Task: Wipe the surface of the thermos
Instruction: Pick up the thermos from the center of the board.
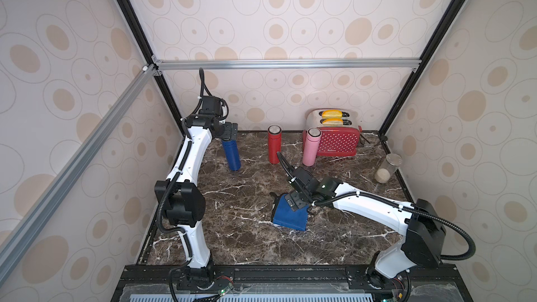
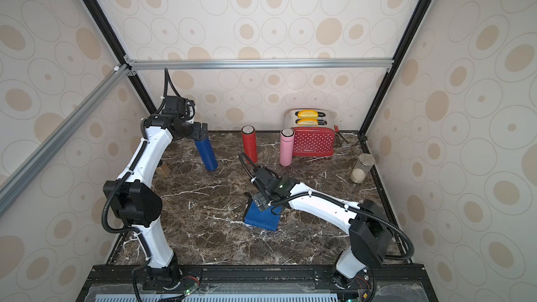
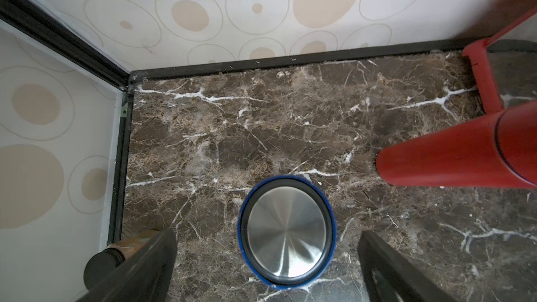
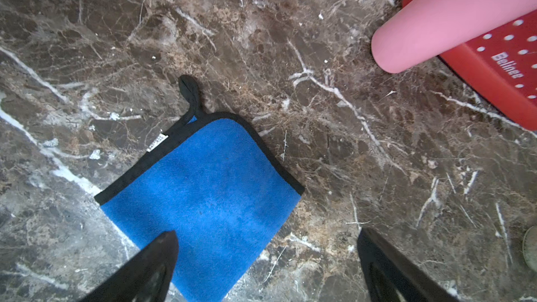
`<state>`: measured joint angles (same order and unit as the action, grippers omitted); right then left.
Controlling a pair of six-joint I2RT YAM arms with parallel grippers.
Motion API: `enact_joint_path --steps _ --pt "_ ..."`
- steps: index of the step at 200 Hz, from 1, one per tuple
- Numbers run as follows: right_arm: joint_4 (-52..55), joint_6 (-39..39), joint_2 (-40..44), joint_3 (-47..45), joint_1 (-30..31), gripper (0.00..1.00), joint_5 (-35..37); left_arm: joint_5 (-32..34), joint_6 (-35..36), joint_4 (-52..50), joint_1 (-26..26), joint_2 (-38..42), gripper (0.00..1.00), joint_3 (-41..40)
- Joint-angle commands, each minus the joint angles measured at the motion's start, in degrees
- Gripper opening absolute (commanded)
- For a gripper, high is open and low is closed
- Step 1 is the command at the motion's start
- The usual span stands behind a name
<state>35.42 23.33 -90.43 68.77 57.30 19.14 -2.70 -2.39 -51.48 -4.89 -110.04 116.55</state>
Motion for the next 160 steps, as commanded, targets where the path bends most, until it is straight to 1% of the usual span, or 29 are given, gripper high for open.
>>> enact_joint_path --steps 1,21,70,97,111,126,160 --pt "1.9 2.5 -1.6 2.1 0.7 1.00 -1.2 -1.2 2.0 -5.8 -0.8 -2.8 0.99 4.2" --pt "3.5 2.7 -3.6 3.4 1.3 1.00 -2.6 -1.9 1.6 -5.7 -1.2 -4.3 0.99 4.5" --pt "4.4 4.6 -8.2 4.9 2.6 1.00 -4.7 -1.1 1.3 -7.0 -2.0 -6.7 0.99 4.7" --pt "5.3 5.7 -11.3 6.4 2.7 1.00 -5.2 -0.3 1.4 -8.2 -2.4 -7.7 0.92 4.9" --pt "5.7 6.3 -13.0 7.0 2.8 1.00 -6.3 -0.3 1.4 -8.4 -2.5 -8.1 0.89 4.7" --pt "6.4 6.7 -14.8 7.6 2.8 1.00 -8.1 0.0 1.4 -8.8 -2.6 -8.6 0.83 4.7" --pt "6.0 7.0 -15.8 6.5 2.8 1.00 -10.0 0.0 1.3 -8.9 -2.8 -9.2 0.81 4.3"
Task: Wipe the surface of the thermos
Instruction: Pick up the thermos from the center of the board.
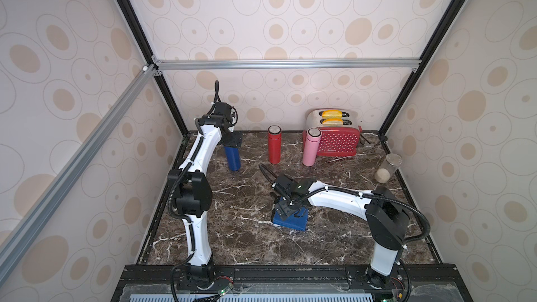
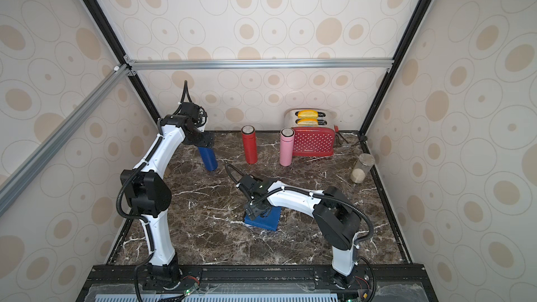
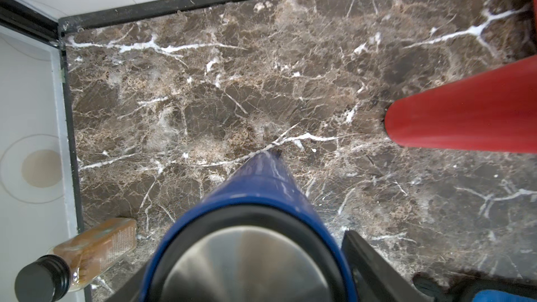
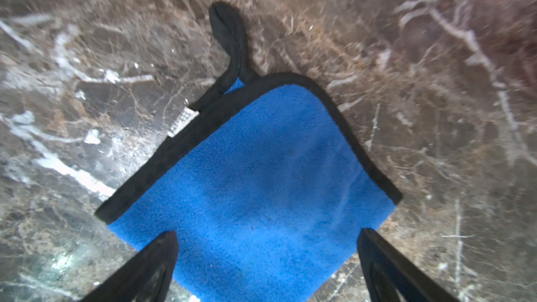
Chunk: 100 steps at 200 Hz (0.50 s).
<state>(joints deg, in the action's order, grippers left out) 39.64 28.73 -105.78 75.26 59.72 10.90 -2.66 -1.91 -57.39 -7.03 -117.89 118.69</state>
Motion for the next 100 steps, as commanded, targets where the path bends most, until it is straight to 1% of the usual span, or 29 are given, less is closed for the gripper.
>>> enact_joint_path --steps 1,17,39,59,63,67,76,85,91,100 --pt "1.8 1.6 -0.5 0.0 0.4 1.00 -1.7 0.0 0.9 -3.0 -0.7 -1.4 0.81 2.2" --pt "1.9 1.5 -0.4 -0.2 0.3 1.00 -1.6 0.6 0.8 -3.0 -0.6 -1.4 0.79 2.0" --pt "2.2 1.2 -0.5 -0.3 0.4 1.00 -1.7 1.8 0.7 -3.0 -0.6 -1.5 0.73 1.7" --pt "2.6 1.2 -1.0 0.2 0.3 1.00 -2.4 2.5 0.8 -3.1 -0.7 -1.6 0.65 1.2" --pt "2.6 1.2 -1.1 0.2 0.4 0.99 -2.6 2.6 0.8 -3.0 -0.7 -1.6 0.61 1.0" --pt "2.6 1.2 -1.3 0.2 0.4 0.99 -2.7 2.7 0.8 -2.7 -0.7 -1.5 0.55 0.8" --pt "2.6 1.3 -1.4 0.2 0.3 0.99 -3.0 3.2 0.5 -2.4 -0.6 -1.3 0.40 0.3" --pt "2.9 1.4 -1.7 0.3 0.4 0.98 -3.0 3.6 0.3 -2.0 -0.7 -0.9 0.28 -0.4" --pt "3.1 1.6 -1.9 0.5 0.3 0.97 -3.0 3.6 0.3 -1.5 -0.7 -0.5 0.16 -1.1" --pt "3.4 1.7 -2.1 0.7 0.4 0.95 -3.2 3.5 0.2 -0.9 -0.7 0.2 0.07 -2.1"
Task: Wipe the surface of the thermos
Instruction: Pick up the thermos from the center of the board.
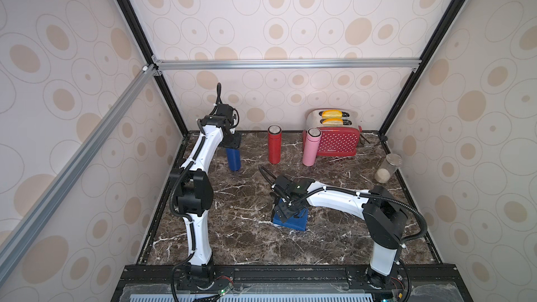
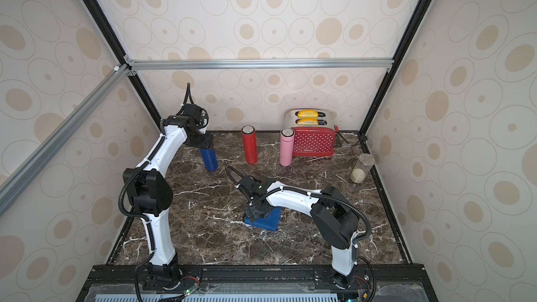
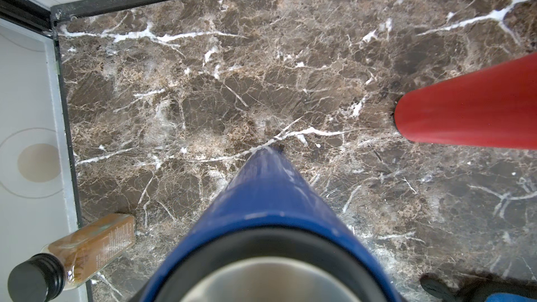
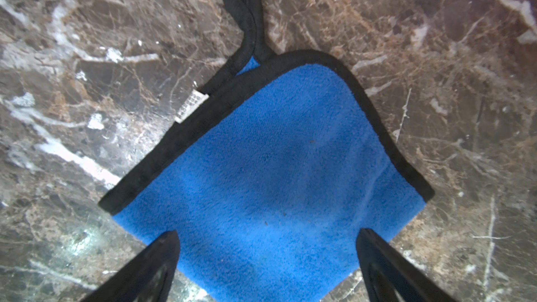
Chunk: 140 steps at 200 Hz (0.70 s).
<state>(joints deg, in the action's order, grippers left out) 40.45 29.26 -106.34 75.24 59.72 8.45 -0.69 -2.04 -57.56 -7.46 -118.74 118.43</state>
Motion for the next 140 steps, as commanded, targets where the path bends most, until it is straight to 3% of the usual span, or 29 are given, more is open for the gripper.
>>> enact_joint_path --steps 1,7,86,93,104,119,140 --pt "2.7 1.2 -1.6 0.7 0.3 0.95 -0.8 1.5 0.4 -0.6 -0.2 1.1 0.06 -2.0" --pt "2.9 1.3 -1.9 0.9 0.3 0.93 -0.9 1.2 0.4 -0.3 -0.2 1.7 0.00 -2.6" --pt "4.1 2.1 -7.1 1.4 -1.8 0.50 -7.5 -6.8 0.9 2.7 -0.2 15.4 0.00 -13.0" --pt "4.2 2.2 -7.4 1.4 -1.8 0.42 -7.7 -8.4 1.1 3.2 -0.3 17.0 0.00 -14.5" --pt "4.1 2.0 -7.8 1.1 -1.9 0.19 -8.1 -11.0 1.6 4.3 -0.3 19.6 0.00 -17.0" --pt "3.4 1.7 -7.4 0.4 -2.2 0.00 -8.3 -15.5 2.5 6.3 -0.3 23.0 0.00 -20.9" --pt "2.2 0.8 -5.7 -1.2 -3.2 0.00 -9.9 -20.9 4.1 8.5 -0.3 27.2 0.00 -26.4"
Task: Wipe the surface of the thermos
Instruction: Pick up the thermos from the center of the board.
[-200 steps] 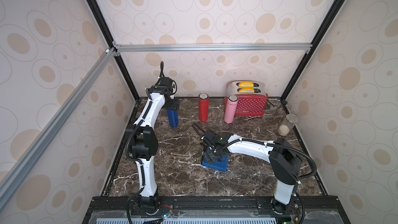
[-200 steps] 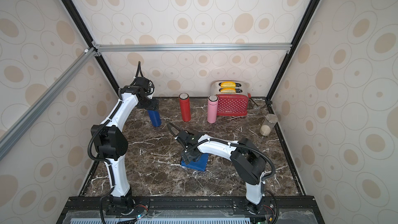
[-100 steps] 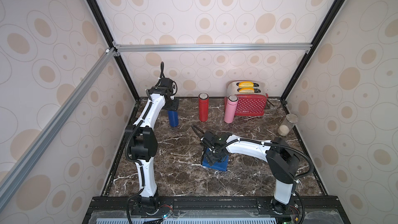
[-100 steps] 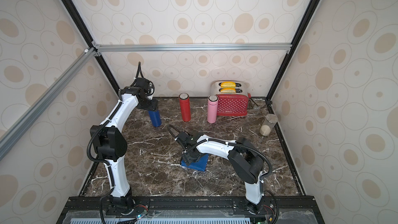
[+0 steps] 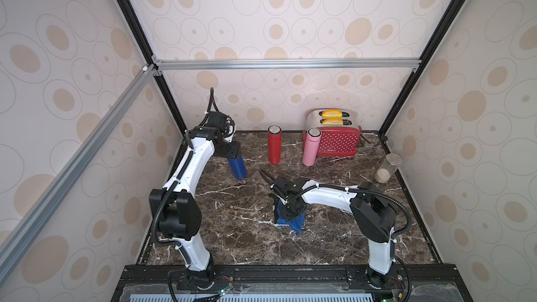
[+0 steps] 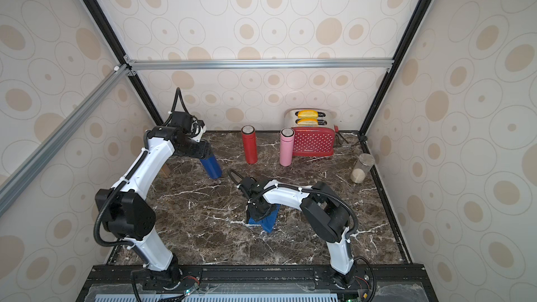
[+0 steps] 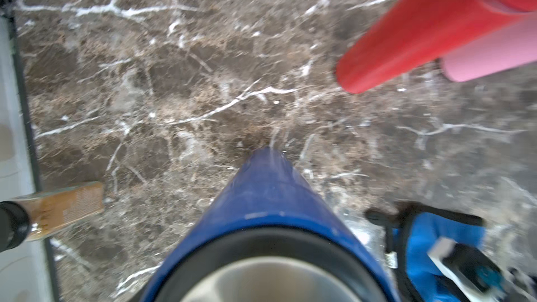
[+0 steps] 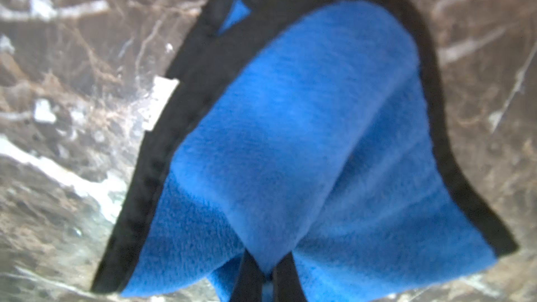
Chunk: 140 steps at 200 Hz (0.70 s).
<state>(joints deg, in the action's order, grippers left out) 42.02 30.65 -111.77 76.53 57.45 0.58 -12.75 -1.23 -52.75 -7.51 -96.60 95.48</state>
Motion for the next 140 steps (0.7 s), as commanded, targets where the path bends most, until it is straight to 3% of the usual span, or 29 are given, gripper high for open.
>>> enact_joint_path --steps 1,38,87,140 --pt "0.5 -0.6 -0.1 -2.6 -1.0 0.00 -2.1 -9.0 3.3 3.7 -0.3 5.2 0.00 -3.7" --pt "-4.6 -1.9 9.3 -8.3 -2.9 0.00 -2.8 -13.2 9.9 3.7 -1.5 11.2 0.00 -11.4" --pt "-14.7 -2.1 22.3 -17.0 -7.9 0.00 -9.7 -15.0 17.4 3.3 -5.2 18.9 0.00 -18.1" --pt "-22.7 -3.9 29.2 -17.0 -11.4 0.00 -16.1 -19.3 24.4 3.8 -7.7 22.4 0.00 -21.9"
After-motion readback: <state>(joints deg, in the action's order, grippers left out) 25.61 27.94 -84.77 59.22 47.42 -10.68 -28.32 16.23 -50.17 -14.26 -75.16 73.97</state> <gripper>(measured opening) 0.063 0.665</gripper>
